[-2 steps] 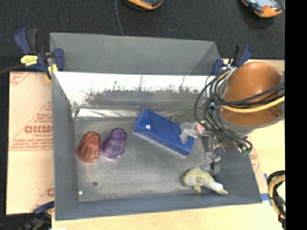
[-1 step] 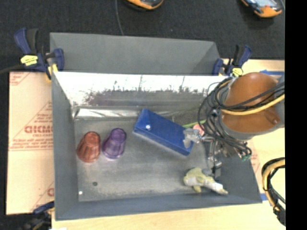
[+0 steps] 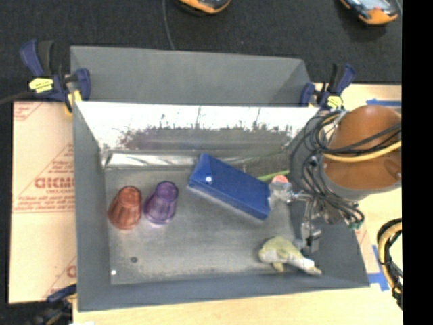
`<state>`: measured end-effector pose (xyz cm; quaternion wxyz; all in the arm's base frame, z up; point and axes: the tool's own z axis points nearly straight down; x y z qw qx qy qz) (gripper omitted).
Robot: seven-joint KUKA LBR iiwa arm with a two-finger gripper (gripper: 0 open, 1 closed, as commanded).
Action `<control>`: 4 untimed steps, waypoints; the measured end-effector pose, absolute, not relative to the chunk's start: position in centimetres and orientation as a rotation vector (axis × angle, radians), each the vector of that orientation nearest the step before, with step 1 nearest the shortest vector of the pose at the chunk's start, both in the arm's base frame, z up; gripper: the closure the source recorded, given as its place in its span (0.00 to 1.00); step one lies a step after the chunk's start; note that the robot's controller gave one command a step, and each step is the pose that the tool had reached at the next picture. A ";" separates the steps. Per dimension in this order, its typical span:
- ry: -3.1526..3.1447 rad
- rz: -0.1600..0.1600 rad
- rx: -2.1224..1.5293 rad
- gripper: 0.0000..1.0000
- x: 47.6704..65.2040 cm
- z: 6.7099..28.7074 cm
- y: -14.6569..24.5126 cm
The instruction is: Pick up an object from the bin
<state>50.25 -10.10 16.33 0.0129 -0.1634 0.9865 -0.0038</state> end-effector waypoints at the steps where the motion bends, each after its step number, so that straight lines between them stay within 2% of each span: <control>1: 3.098 -0.005 -0.449 0.00 48.2 10.3 -12.3; 2: 3.087 -0.010 -0.413 0.00 47.9 11.5 -10.7; 3: 3.106 -0.007 -0.259 0.00 47.5 7.9 -12.5; 4: 3.095 -0.010 -0.341 1.00 48.1 7.1 -12.2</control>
Offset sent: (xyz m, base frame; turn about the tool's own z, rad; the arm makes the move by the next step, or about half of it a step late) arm -0.0238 -0.0061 -0.0476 0.0615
